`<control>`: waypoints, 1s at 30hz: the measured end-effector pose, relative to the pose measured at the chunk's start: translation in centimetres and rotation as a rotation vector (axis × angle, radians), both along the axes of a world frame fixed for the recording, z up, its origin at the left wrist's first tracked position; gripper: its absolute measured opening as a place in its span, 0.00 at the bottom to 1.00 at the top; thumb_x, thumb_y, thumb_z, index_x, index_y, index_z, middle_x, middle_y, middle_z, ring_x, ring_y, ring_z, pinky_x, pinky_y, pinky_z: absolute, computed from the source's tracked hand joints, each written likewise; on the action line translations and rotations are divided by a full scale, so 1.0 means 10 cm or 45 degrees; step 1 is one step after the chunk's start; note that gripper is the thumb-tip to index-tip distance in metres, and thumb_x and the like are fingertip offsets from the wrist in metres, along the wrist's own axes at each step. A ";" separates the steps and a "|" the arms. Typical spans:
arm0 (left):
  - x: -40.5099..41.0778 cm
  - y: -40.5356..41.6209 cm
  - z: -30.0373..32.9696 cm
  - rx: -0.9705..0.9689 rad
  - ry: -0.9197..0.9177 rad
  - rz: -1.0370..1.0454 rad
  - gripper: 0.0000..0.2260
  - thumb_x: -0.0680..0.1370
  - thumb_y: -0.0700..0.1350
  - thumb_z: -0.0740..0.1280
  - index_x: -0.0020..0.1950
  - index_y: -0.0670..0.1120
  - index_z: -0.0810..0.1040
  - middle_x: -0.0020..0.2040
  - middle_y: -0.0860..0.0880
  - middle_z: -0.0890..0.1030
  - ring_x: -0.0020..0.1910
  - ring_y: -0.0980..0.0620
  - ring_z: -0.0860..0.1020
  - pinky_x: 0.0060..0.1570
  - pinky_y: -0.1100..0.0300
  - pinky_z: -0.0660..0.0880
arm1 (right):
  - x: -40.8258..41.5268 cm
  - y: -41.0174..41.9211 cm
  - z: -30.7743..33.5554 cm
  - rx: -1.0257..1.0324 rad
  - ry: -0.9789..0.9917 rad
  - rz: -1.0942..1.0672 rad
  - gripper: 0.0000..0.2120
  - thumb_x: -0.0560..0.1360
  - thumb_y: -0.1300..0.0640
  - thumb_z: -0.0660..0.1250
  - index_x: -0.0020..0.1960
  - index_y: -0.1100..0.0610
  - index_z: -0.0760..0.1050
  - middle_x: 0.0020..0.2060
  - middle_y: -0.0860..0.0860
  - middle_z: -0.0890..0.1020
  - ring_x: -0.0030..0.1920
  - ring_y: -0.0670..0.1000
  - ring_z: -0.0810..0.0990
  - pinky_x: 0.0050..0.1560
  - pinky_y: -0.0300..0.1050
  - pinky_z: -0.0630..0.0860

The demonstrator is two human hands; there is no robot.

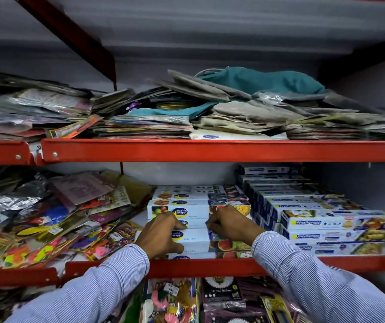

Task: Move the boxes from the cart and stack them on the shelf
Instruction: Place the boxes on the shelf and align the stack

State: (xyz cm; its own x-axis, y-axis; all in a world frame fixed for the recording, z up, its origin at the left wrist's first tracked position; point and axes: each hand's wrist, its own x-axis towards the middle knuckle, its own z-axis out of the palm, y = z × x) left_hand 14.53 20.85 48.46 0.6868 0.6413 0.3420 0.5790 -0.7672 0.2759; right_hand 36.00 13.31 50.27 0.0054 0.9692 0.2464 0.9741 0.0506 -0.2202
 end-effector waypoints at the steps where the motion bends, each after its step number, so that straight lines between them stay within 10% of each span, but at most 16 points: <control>1: 0.03 0.01 -0.02 0.013 -0.008 0.004 0.29 0.63 0.52 0.80 0.63 0.51 0.81 0.59 0.52 0.80 0.57 0.51 0.79 0.52 0.57 0.77 | 0.01 -0.04 -0.02 -0.038 0.033 0.016 0.18 0.78 0.58 0.65 0.29 0.57 0.76 0.24 0.50 0.78 0.27 0.44 0.76 0.33 0.38 0.64; 5: 0.12 0.00 -0.14 0.106 0.031 0.000 0.27 0.67 0.52 0.76 0.66 0.50 0.79 0.61 0.49 0.79 0.60 0.48 0.76 0.54 0.54 0.77 | 0.07 -0.18 -0.12 -0.089 0.111 0.015 0.15 0.79 0.50 0.65 0.58 0.59 0.81 0.55 0.57 0.86 0.54 0.56 0.83 0.54 0.42 0.75; 11: 0.13 0.00 -0.30 0.218 0.132 0.028 0.24 0.73 0.52 0.71 0.68 0.49 0.77 0.64 0.48 0.78 0.65 0.47 0.72 0.56 0.50 0.77 | 0.08 -0.23 -0.23 -0.044 0.105 0.001 0.16 0.81 0.50 0.61 0.59 0.61 0.76 0.54 0.61 0.84 0.54 0.61 0.81 0.57 0.54 0.78; 18: 0.14 0.01 -0.39 0.190 0.086 0.034 0.20 0.73 0.50 0.71 0.64 0.49 0.79 0.64 0.47 0.81 0.63 0.45 0.74 0.58 0.49 0.76 | 0.07 -0.19 -0.27 -0.050 0.230 -0.049 0.13 0.82 0.56 0.62 0.62 0.60 0.79 0.59 0.57 0.83 0.57 0.53 0.81 0.49 0.32 0.64; 23: 0.11 -0.12 -0.36 0.294 0.170 0.062 0.19 0.76 0.51 0.68 0.66 0.48 0.76 0.68 0.46 0.77 0.66 0.44 0.72 0.64 0.48 0.72 | -0.05 -0.34 -0.22 -0.040 0.166 -0.048 0.10 0.82 0.56 0.59 0.53 0.58 0.77 0.45 0.54 0.82 0.45 0.53 0.79 0.47 0.41 0.71; 30: -0.32 -0.79 -0.77 0.522 -0.074 -0.020 0.27 0.74 0.56 0.66 0.72 0.52 0.68 0.72 0.47 0.70 0.70 0.44 0.68 0.67 0.46 0.66 | -0.44 -0.91 -0.63 0.311 0.004 -0.090 0.23 0.80 0.48 0.60 0.73 0.51 0.67 0.71 0.52 0.73 0.73 0.56 0.67 0.72 0.51 0.66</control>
State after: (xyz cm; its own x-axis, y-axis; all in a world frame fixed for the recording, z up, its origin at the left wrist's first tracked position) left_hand 11.33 13.00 40.71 0.6676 0.4337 0.6051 0.5588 -0.8290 -0.0223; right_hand 31.59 4.25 44.00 0.0725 0.8781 0.4730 0.9765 0.0341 -0.2130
